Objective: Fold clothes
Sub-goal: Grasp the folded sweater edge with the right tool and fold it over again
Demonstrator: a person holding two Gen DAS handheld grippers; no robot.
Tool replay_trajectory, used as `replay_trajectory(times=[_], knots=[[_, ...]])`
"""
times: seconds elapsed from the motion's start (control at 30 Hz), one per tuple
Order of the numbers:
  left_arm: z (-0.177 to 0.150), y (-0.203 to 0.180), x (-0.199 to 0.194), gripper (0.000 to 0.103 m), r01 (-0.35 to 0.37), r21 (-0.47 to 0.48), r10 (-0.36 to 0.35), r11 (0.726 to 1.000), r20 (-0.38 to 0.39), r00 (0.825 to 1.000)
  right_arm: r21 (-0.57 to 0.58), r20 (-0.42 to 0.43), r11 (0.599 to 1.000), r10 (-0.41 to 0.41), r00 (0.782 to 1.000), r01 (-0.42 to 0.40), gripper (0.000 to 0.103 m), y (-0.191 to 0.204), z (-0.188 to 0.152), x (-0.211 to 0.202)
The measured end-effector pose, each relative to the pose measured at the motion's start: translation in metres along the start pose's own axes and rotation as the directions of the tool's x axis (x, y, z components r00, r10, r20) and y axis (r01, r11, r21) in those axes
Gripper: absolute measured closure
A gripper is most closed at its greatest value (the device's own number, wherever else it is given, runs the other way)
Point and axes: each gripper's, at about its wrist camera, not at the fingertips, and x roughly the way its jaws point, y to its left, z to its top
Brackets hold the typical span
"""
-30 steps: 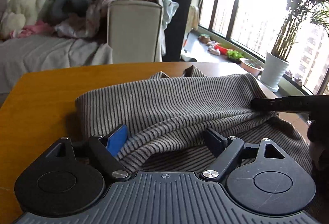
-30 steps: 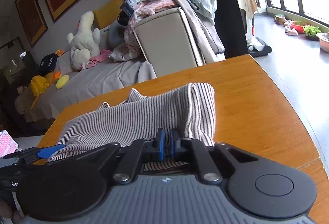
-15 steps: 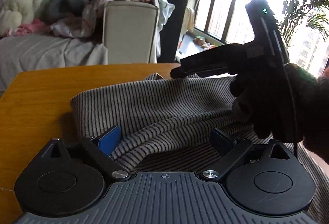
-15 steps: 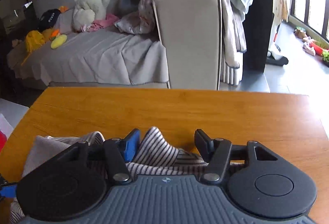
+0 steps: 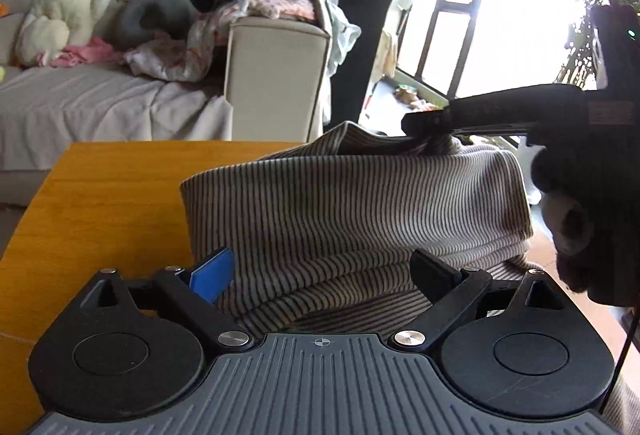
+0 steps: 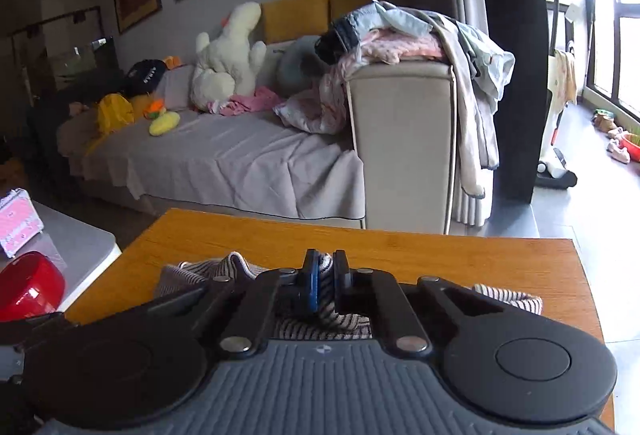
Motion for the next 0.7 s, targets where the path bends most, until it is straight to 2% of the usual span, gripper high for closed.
replay_trajectory(times=[0.17, 0.27, 0.4, 0.5, 0.57, 0.63, 0.67, 0.7], knots=[[0.005, -0.007, -0.060, 0.001, 0.013, 0.034, -0.017, 0.999, 0.100, 0.995, 0.026, 0.023, 0.998, 0.056, 0.998, -0.056, 0.097, 0.009, -0.029, -0.066], [0.006, 0.001, -0.091, 0.000, 0.011, -0.010, -0.009, 1.000, 0.144, 0.990, 0.060, 0.010, 0.994, 0.087, 0.996, -0.088, 0.097, 0.014, -0.058, -0.097], [0.009, 0.010, -0.103, 0.000, 0.007, -0.068, 0.002, 0.998, 0.131, 0.991, 0.100, -0.058, 0.990, 0.103, 0.993, -0.097, 0.097, 0.019, -0.104, -0.115], [0.010, 0.005, -0.102, 0.000, 0.021, -0.060, -0.014, 0.998, 0.117, 0.993, 0.104, -0.109, 0.990, 0.108, 0.988, -0.096, 0.097, 0.023, -0.129, -0.125], [0.010, 0.000, -0.098, 0.000, 0.025, -0.043, -0.021, 0.999, 0.105, 0.994, 0.078, -0.106, 0.993, 0.093, 0.990, -0.085, 0.096, 0.026, -0.133, -0.138], [0.007, -0.003, -0.090, 0.007, 0.022, -0.027, -0.020, 0.999, 0.069, 0.997, 0.061, -0.052, 0.996, 0.073, 0.996, -0.070, 0.094, 0.022, -0.126, -0.156], [0.004, -0.004, -0.085, 0.018, 0.019, -0.020, -0.018, 1.000, 0.045, 0.999, 0.062, -0.021, 0.997, 0.053, 0.998, -0.052, 0.092, 0.019, -0.120, -0.164], [0.001, -0.004, -0.079, 0.023, 0.015, -0.014, -0.015, 1.000, 0.016, 1.000, 0.067, 0.011, 0.998, 0.020, 1.000, -0.021, 0.079, 0.014, -0.115, -0.170]])
